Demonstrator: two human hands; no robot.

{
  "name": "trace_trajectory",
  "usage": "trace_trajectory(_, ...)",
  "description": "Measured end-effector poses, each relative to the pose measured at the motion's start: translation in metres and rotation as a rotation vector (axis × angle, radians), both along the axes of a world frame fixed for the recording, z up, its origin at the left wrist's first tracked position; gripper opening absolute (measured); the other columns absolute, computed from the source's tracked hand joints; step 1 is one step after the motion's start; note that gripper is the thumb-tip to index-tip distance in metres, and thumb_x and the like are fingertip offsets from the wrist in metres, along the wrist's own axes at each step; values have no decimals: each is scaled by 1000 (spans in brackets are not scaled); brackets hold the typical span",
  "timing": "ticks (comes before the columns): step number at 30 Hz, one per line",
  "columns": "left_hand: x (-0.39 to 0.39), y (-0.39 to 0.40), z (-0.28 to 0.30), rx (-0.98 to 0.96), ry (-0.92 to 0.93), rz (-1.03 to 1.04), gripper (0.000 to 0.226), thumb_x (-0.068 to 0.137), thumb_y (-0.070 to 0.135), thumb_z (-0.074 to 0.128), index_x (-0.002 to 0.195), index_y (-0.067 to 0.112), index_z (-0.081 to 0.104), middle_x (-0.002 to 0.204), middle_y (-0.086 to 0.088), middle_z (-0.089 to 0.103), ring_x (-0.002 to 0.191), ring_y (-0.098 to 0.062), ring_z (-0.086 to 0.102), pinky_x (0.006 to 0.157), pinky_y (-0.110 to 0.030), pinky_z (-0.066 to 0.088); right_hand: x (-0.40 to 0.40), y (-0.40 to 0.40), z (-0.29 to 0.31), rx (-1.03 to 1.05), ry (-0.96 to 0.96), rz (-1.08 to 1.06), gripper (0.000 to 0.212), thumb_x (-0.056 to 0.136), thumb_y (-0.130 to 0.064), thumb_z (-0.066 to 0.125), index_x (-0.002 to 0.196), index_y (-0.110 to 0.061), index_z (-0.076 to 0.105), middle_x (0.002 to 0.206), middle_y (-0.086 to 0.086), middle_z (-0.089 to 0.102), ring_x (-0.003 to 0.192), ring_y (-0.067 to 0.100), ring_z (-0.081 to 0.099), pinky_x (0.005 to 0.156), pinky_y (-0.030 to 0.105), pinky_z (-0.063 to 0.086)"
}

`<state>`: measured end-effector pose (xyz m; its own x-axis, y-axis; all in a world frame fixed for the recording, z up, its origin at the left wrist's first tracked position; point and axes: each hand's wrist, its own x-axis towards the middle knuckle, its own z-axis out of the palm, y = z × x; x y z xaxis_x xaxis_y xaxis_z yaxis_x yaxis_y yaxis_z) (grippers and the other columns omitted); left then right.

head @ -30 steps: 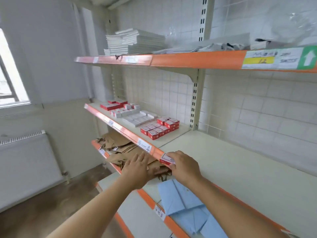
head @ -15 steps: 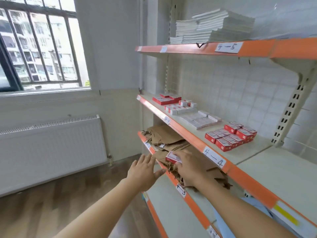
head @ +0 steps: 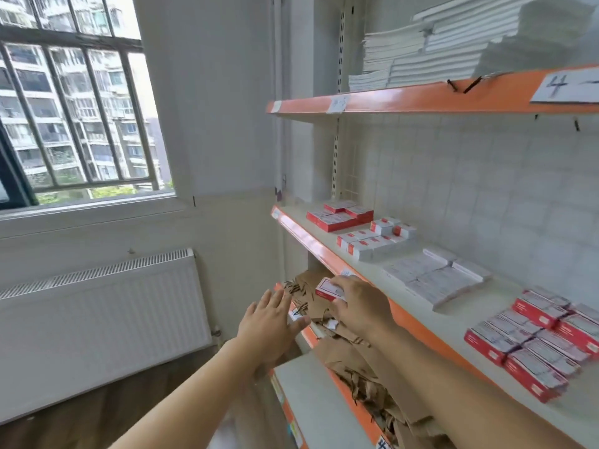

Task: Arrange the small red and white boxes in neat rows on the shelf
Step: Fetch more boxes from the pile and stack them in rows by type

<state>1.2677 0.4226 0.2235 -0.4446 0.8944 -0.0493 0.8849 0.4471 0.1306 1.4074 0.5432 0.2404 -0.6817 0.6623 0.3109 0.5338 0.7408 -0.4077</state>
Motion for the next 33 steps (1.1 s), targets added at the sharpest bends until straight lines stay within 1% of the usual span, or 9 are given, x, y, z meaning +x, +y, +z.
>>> trace_trajectory(5,-52,50,-5,-5,-16,-11,77,90,68,15,152,23,2,160,1,-3,147,-19,-6,118,-41,2,-44,50,0,1,-47,-33,43,92,-19,55,135,-22,49,131,1,56,116,22,56,93,33,48)
trace_trajectory(10,-103,104,-4,-29,-35,-80,79,90,68,16,152,21,2,159,1,-5,146,-18,-8,118,-40,1,-93,98,-4,24,-33,-92,44,92,-20,56,135,-23,48,130,-1,57,114,20,56,89,32,47)
trace_trajectory(14,-151,143,3,-21,-13,-164,78,90,67,15,152,21,1,159,0,-6,146,-19,-8,119,-41,0,-138,134,-4,52,0,-192,40,91,-19,57,131,-22,50,126,-1,58,113,19,57,87,30,48)
trace_trajectory(18,-202,179,13,-28,15,-265,76,92,65,14,152,21,-3,159,-1,-8,146,-19,-9,120,-41,0,-180,165,2,22,25,-305,40,92,-17,57,130,-21,49,126,0,58,113,18,57,90,29,50)
trace_trajectory(21,-231,210,17,0,15,-346,76,92,65,14,152,21,-3,159,0,-9,146,-19,-10,120,-40,0,-200,188,6,27,32,-395,40,92,-16,56,132,-19,49,132,-1,52,115,17,55,92,29,47)
trace_trajectory(23,-243,234,17,20,-5,-394,76,93,64,16,152,20,-2,159,0,-9,146,-18,-10,120,-40,1,-205,202,8,18,26,-448,40,92,-16,56,131,-18,49,132,-1,50,115,18,55,92,29,47)
trace_trajectory(27,-252,283,12,34,-32,-489,77,92,64,20,152,20,1,159,1,-7,146,-18,-8,119,-39,2,-208,231,7,27,-9,-552,37,91,-15,56,128,-19,48,126,0,50,108,19,57,85,31,49)
trace_trajectory(30,-254,318,11,84,-44,-519,76,93,64,24,152,20,3,160,1,-4,147,-18,-5,119,-40,3,-206,250,6,52,-34,-596,39,91,-16,55,129,-20,47,127,-1,50,110,18,56,84,28,46)
trace_trajectory(33,-251,346,7,98,-65,-549,78,91,66,21,152,21,2,160,0,-4,147,-18,-6,118,-40,2,-207,269,2,80,-50,-634,43,91,-18,56,132,-22,44,129,-3,50,115,16,52,83,25,44)
